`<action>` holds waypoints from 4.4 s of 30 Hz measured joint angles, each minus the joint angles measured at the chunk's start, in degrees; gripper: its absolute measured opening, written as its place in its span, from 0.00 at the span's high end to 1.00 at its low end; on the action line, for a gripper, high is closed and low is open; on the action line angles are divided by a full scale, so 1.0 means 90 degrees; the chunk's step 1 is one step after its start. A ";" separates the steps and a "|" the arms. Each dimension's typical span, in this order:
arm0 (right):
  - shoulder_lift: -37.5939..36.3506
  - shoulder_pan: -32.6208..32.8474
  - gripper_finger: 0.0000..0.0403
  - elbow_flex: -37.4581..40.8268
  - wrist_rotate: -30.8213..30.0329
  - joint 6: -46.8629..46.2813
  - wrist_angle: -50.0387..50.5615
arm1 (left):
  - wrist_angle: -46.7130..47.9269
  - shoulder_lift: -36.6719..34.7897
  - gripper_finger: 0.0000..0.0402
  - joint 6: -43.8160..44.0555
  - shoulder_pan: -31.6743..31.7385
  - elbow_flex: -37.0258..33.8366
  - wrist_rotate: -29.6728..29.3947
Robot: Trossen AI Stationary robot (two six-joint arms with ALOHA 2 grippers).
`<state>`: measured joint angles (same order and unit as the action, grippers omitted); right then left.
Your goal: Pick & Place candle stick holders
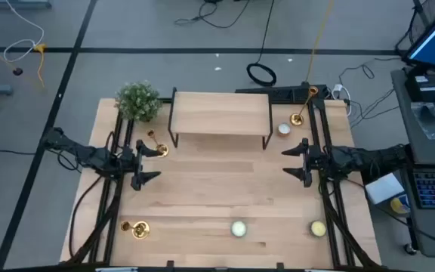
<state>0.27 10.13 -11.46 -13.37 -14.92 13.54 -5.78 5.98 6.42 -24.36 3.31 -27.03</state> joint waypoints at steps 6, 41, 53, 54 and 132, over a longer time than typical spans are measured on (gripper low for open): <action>0.0002 -0.0001 0.20 0.0001 0.0000 0.0000 0.0001 | 0.0000 0.0002 0.09 0.0000 0.0000 -0.0002 0.0000; 0.0002 -0.0002 0.20 0.0000 0.0000 0.0002 0.0000 | 0.0002 0.0002 0.09 0.0000 0.0002 -0.0002 -0.0002; 0.0001 0.0000 0.20 0.0001 0.0000 0.0001 0.0000 | 0.0000 0.0000 0.09 0.0000 0.0000 0.0000 0.0000; 0.0000 -0.0001 0.20 0.0002 0.0000 0.0000 0.0000 | 0.0001 0.0001 0.09 0.0000 0.0001 -0.0001 -0.0002; 0.4454 -0.0039 0.20 -0.4243 -0.8505 0.4756 -0.4938 | -0.1042 0.0002 0.09 0.0665 0.0002 0.0000 -0.0235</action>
<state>40.36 9.77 -49.65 -89.91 27.89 -30.91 -15.16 6.00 12.40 -24.34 3.31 -29.15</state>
